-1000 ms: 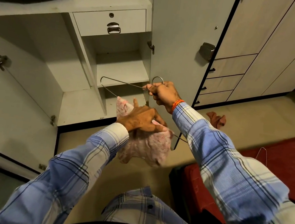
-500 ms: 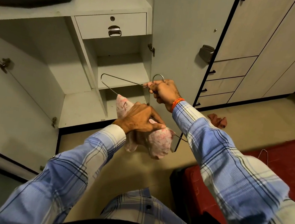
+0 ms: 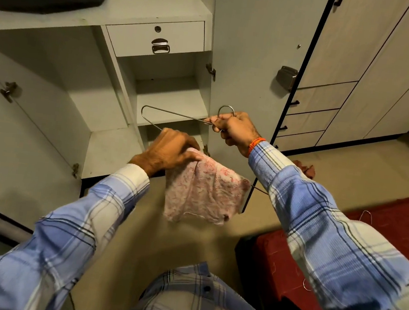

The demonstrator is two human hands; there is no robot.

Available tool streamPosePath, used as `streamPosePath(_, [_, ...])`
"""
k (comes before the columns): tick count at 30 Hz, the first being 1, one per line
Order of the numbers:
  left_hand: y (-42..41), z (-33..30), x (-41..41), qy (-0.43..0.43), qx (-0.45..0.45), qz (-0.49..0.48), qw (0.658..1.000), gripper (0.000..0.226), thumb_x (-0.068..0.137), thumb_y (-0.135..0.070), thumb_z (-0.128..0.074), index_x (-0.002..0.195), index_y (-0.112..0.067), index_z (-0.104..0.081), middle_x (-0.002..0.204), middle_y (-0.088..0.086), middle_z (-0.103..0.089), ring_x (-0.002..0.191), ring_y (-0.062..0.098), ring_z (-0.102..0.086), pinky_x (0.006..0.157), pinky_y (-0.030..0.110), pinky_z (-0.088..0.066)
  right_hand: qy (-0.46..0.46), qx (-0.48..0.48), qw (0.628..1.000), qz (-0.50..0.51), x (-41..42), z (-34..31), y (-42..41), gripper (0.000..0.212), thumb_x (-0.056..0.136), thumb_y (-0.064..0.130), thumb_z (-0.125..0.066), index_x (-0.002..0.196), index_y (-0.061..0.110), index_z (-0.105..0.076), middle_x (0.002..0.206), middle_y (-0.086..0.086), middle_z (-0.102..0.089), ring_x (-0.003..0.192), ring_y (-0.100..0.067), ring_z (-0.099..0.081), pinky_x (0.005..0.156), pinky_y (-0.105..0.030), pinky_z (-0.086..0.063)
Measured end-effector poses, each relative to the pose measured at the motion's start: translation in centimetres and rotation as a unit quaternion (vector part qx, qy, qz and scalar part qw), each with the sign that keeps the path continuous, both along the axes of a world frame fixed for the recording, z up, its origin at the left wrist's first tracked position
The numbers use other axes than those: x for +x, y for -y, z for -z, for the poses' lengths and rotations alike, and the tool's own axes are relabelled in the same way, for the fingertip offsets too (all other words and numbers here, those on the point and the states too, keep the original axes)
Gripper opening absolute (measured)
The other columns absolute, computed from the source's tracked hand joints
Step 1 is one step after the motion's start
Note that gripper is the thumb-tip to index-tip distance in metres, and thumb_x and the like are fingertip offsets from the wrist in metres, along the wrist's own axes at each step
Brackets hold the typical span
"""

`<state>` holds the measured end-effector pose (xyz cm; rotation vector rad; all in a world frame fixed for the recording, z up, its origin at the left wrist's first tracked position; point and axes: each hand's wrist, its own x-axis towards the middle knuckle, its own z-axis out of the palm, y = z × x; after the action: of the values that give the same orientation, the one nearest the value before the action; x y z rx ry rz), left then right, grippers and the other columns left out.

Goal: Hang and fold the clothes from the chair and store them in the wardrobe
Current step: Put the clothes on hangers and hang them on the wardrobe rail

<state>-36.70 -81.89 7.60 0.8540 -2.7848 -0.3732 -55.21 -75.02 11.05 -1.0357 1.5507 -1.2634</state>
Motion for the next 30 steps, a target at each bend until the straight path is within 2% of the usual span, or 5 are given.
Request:
streamPosePath(7, [1.5, -0.8, 1.7, -0.027, 0.078, -0.068, 0.994, 0.017, 0.086, -0.021, -0.072, 0.1, -0.011, -0.076, 0.095, 0.004, -0.073, 0.09, 0.017, -0.065, 0.082, 0.033, -0.055, -0.001, 0.009, 1.0, -0.021, -0.3, -0.1, -0.3, 0.02, 0.095, 0.008, -0.053, 0.094, 0.005, -0.072, 0.066, -0.002, -0.051, 0.049, -0.007, -0.034, 0.041, -0.019, -0.023])
streamPosePath(13, [0.8, -0.7, 0.6, -0.176, 0.064, -0.178, 0.966, 0.009, 0.088, -0.01, -0.068, 0.092, -0.011, -0.076, 0.09, 0.003, -0.073, 0.087, 0.018, -0.066, 0.084, 0.03, -0.053, -0.004, 0.02, 0.999, -0.041, -0.4, -0.3, -0.7, 0.027, 0.095, 0.007, -0.051, 0.079, 0.012, -0.072, 0.066, -0.003, -0.05, 0.049, -0.008, -0.032, 0.041, -0.02, -0.021])
streamPosePath(18, [0.5, -0.7, -0.2, -0.022, -0.035, -0.179, 0.983, 0.032, 0.086, 0.0, -0.066, 0.117, -0.01, -0.069, 0.116, 0.009, -0.069, 0.109, 0.026, -0.064, 0.098, 0.036, -0.049, 0.0, 0.017, 0.999, -0.038, -0.5, -0.2, -1.0, 0.028, 0.095, 0.008, -0.051, 0.077, 0.014, -0.072, 0.066, -0.002, -0.05, 0.049, -0.008, -0.032, 0.042, -0.021, -0.022])
streamPosePath(25, [-1.0, -0.7, -1.6, 0.018, 0.095, 0.011, 0.995, 0.029, 0.085, -0.043, -0.071, 0.107, -0.024, -0.073, 0.105, -0.008, -0.073, 0.098, 0.009, -0.065, 0.091, 0.031, -0.051, -0.01, 0.018, 0.999, -0.042, -0.8, -0.2, -1.1, 0.024, 0.096, 0.01, -0.053, 0.083, 0.012, -0.073, 0.062, 0.0, -0.049, 0.046, -0.007, -0.031, 0.041, -0.02, -0.022])
streamPosePath(30, [-2.3, 0.3, -2.8, 0.006, 0.081, 0.082, 0.993, 0.037, 0.083, -0.047, -0.072, 0.113, -0.026, -0.072, 0.11, -0.011, -0.072, 0.098, 0.004, -0.065, 0.089, 0.025, -0.05, -0.009, 0.015, 0.999, -0.044, -0.8, -0.4, -0.9, 0.024, 0.096, 0.009, -0.053, 0.082, 0.012, -0.073, 0.064, -0.001, -0.049, 0.047, -0.007, -0.03, 0.041, -0.02, -0.021])
